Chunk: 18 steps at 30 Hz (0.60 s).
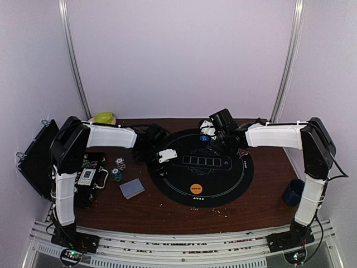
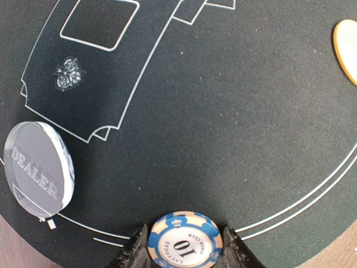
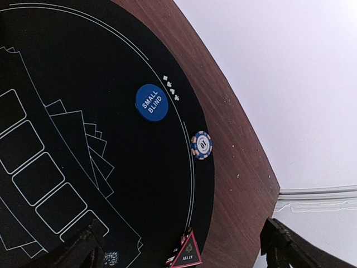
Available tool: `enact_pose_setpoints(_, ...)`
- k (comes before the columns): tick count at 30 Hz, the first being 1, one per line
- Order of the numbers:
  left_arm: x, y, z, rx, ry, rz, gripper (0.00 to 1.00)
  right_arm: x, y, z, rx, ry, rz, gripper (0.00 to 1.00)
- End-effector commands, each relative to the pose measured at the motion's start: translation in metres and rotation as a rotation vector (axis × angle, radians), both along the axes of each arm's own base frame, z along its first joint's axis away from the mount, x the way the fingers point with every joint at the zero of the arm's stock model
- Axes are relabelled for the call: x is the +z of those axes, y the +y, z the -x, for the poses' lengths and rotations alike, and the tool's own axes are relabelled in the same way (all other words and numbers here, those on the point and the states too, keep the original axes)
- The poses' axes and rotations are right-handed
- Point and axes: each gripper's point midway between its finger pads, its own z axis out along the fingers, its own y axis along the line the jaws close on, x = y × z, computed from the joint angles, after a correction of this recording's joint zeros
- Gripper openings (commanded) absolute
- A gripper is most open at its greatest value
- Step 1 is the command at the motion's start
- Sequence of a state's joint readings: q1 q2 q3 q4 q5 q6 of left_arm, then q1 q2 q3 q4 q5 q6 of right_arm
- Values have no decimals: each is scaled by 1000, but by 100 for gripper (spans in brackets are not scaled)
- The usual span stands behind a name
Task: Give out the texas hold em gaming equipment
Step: Place the pile of poker chips at the dealer area.
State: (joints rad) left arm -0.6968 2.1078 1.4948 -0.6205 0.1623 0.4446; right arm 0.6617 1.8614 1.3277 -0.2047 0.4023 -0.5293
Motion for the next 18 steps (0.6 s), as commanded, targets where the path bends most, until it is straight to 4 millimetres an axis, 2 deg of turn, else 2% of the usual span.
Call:
enact_pose_setpoints(1,-14,26,19,-11,55,-104,43,6,-2,1,-10,-26,7,100)
enact_pose_setpoints(10,-12,30,11,11,25,-114,41,6,-2,2,-9,-28,10,100)
enact_pose_setpoints(18,-7,48,-18,100,-13,-121,40,6,-1,1,-10,-29,10,100)
